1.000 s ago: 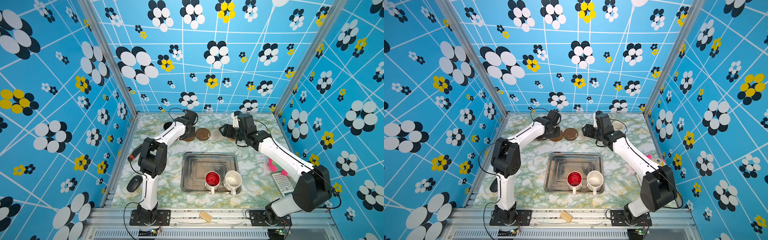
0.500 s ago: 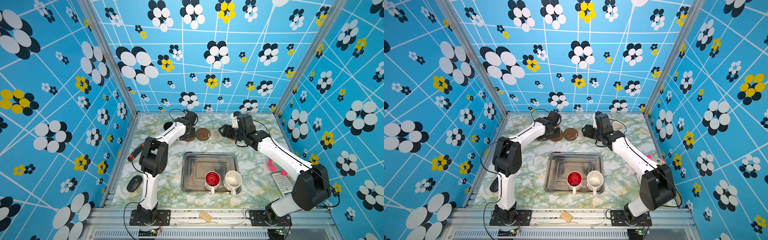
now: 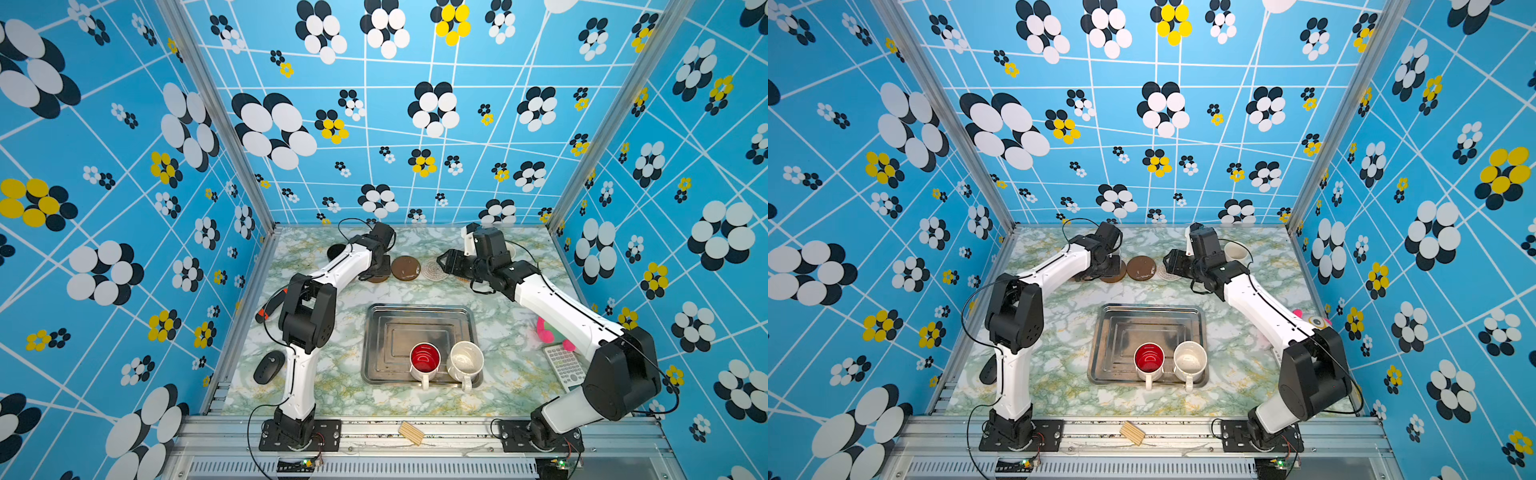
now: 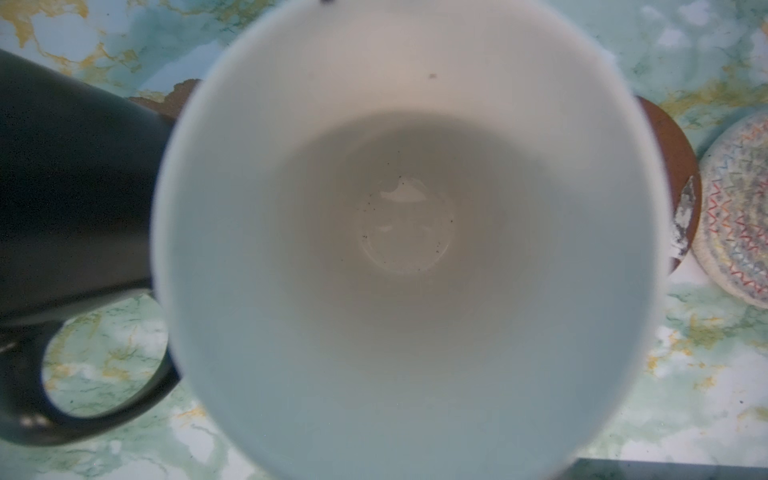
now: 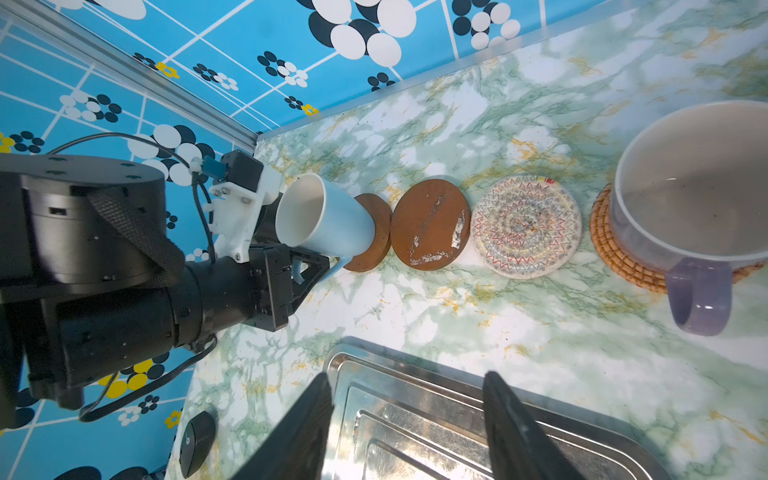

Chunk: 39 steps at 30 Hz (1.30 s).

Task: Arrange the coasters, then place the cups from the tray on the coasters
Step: 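Lower the white mug onto the wooden coaster and open the left gripper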

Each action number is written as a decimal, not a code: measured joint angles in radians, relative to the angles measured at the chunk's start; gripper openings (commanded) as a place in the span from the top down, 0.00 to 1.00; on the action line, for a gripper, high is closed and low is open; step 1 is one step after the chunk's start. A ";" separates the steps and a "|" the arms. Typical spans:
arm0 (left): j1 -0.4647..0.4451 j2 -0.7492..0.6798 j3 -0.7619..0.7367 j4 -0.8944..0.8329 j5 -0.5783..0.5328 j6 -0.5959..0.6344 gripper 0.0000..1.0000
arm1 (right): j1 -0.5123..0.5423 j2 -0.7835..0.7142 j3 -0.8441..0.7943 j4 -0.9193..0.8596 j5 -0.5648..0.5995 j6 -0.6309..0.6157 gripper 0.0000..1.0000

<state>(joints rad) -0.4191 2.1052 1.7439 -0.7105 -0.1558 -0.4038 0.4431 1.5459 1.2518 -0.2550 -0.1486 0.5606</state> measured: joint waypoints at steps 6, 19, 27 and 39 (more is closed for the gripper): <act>0.000 0.015 0.025 -0.011 0.003 0.001 0.84 | 0.000 0.014 0.000 0.000 -0.009 0.000 0.40; 0.000 0.015 0.027 -0.019 -0.001 0.001 0.82 | 0.000 0.026 0.001 0.000 -0.019 0.000 0.40; 0.000 0.015 0.027 -0.021 -0.003 0.001 0.82 | 0.000 0.028 0.001 0.000 -0.019 0.000 0.40; 0.000 0.015 0.027 -0.024 -0.020 0.001 0.66 | 0.000 0.028 0.001 0.000 -0.019 0.000 0.40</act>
<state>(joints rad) -0.4191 2.1204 1.7706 -0.7341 -0.1757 -0.4030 0.4431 1.5742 1.2530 -0.2554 -0.1677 0.5606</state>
